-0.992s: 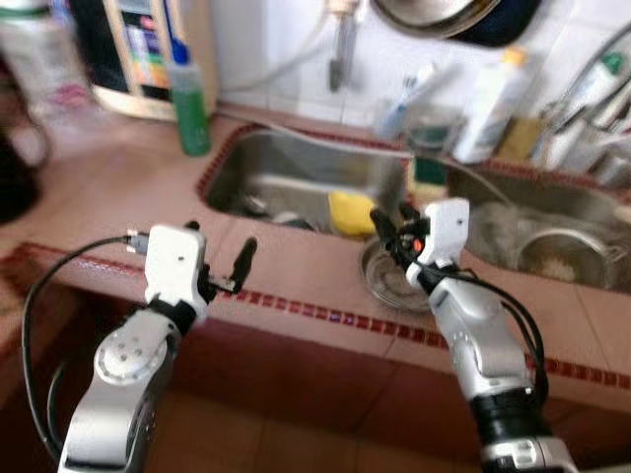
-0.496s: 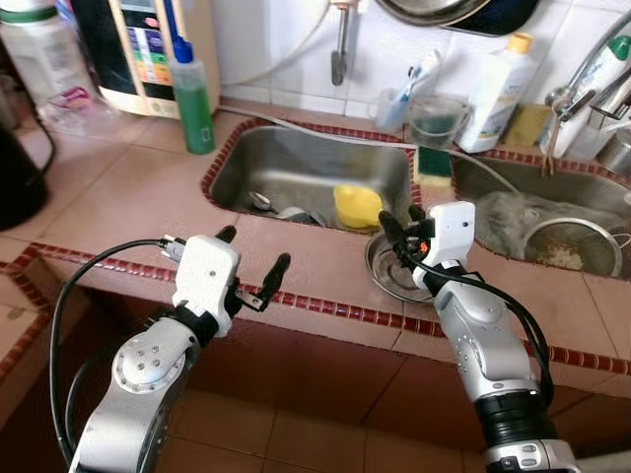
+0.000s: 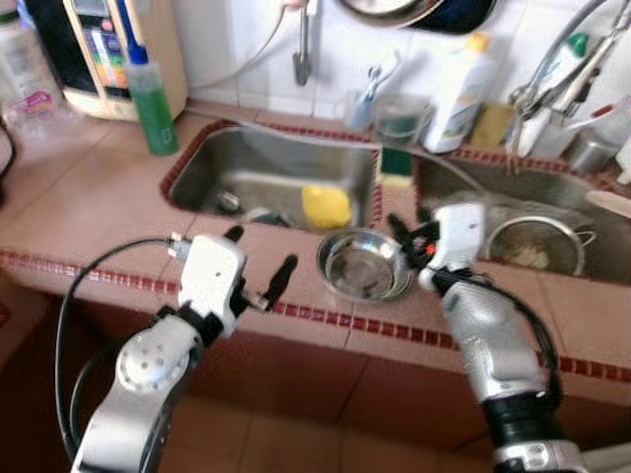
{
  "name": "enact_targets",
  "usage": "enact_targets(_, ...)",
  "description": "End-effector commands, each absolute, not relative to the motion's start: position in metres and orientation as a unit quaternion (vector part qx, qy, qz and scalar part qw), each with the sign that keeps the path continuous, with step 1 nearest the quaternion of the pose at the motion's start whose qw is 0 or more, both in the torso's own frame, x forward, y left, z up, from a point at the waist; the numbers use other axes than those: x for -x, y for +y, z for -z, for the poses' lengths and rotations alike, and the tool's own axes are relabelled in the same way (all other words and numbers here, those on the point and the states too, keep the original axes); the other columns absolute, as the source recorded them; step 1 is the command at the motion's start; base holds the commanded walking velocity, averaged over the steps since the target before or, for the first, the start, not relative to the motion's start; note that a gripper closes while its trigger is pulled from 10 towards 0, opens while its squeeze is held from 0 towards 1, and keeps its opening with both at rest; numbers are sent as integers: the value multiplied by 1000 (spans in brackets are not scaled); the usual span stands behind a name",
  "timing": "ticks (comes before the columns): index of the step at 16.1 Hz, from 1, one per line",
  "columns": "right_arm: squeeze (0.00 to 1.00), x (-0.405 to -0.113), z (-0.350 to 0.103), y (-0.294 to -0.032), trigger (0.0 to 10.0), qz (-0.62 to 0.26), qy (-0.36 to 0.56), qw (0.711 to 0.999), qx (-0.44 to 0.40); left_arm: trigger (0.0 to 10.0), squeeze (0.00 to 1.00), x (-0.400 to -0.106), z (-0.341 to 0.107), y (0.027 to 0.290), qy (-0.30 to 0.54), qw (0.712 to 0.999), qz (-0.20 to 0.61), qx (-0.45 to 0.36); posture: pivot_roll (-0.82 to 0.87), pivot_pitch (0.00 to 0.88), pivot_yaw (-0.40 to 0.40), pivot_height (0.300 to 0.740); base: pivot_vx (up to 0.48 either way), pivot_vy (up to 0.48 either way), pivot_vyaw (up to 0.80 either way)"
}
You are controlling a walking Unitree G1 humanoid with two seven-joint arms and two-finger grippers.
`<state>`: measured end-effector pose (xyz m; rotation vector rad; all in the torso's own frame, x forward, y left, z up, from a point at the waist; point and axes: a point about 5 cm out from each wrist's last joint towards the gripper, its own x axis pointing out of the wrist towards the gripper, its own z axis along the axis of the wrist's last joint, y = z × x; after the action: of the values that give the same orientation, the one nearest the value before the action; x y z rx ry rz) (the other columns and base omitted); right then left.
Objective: Kitchen organization
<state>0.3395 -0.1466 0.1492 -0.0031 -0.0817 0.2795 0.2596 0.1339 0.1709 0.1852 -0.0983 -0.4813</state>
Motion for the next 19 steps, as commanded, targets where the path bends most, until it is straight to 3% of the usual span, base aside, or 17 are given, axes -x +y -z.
enact_targets(1, 0, -340, -151, -139, 10000, -149, -43, 988, 1, 10000, 0, -259, -171, 134, -51, 965, 240, -95, 35, 43, -49, 740, 0, -480, 0)
enact_targets(6, 0, -340, -148, -145, 10000, -151, -33, 988, 0, 10000, 0, -258, -160, 123, -3, 959, 265, -103, 31, 42, -50, 740, 0, 0, 0)
enact_targets(10, 0, -335, -147, -157, 10000, -171, -23, 985, 1, 10000, 0, -241, -160, 101, 3, 929, 350, -122, 24, 47, -45, 740, 0, 0, 0)
enact_targets(19, 0, -350, -140, -171, 10000, -180, 30, 983, -8, 10000, 0, -243, -168, 96, -4, 929, 350, -118, 22, 72, -27, 740, 0, 0, 0)
